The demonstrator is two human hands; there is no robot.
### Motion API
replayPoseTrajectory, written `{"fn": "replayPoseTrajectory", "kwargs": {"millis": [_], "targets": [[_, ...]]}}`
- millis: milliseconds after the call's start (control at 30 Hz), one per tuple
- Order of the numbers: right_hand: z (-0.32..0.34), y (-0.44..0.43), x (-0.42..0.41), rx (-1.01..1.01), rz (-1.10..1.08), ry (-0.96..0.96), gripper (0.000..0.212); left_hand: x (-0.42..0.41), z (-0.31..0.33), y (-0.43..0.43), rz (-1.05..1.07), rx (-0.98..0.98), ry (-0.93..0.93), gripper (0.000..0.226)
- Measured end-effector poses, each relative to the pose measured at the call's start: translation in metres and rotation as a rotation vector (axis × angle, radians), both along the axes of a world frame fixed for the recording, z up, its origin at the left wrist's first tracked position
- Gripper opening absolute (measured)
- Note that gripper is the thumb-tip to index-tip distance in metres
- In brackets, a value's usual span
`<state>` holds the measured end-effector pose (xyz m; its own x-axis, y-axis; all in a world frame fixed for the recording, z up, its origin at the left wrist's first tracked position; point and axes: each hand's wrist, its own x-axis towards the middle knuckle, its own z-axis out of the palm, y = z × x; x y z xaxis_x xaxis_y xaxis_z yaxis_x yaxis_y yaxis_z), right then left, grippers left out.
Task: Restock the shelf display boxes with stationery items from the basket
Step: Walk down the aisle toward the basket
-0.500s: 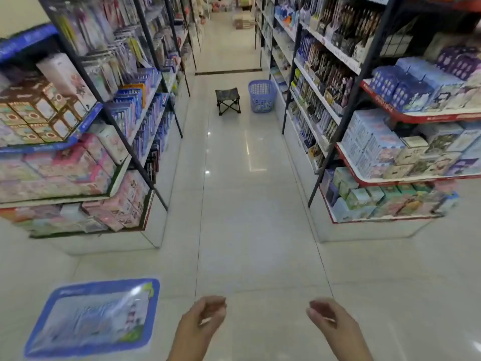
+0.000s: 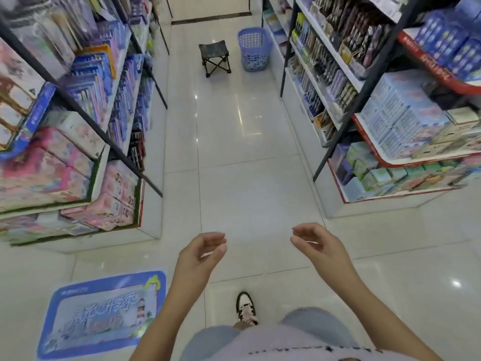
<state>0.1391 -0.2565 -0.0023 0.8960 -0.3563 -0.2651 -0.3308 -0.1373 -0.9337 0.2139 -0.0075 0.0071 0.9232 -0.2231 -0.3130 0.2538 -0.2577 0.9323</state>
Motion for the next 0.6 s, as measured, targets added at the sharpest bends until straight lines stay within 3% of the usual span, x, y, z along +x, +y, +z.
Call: {"fn": "replayPoseTrajectory", "kwargs": {"millis": [367, 600], "targets": [[-0.025, -0.069, 0.106, -0.013, -0.148, 0.080, 0.010, 0.165, 0.001, -0.070, -0.093, -0.019, -0.008, 0.016], [-0.011, -0.098, 0.258, -0.010, 0.012, 0.010, 0.013, 0.255, -0.003, -0.089, 0.031, -0.007, -0.009, 0.021]]}}
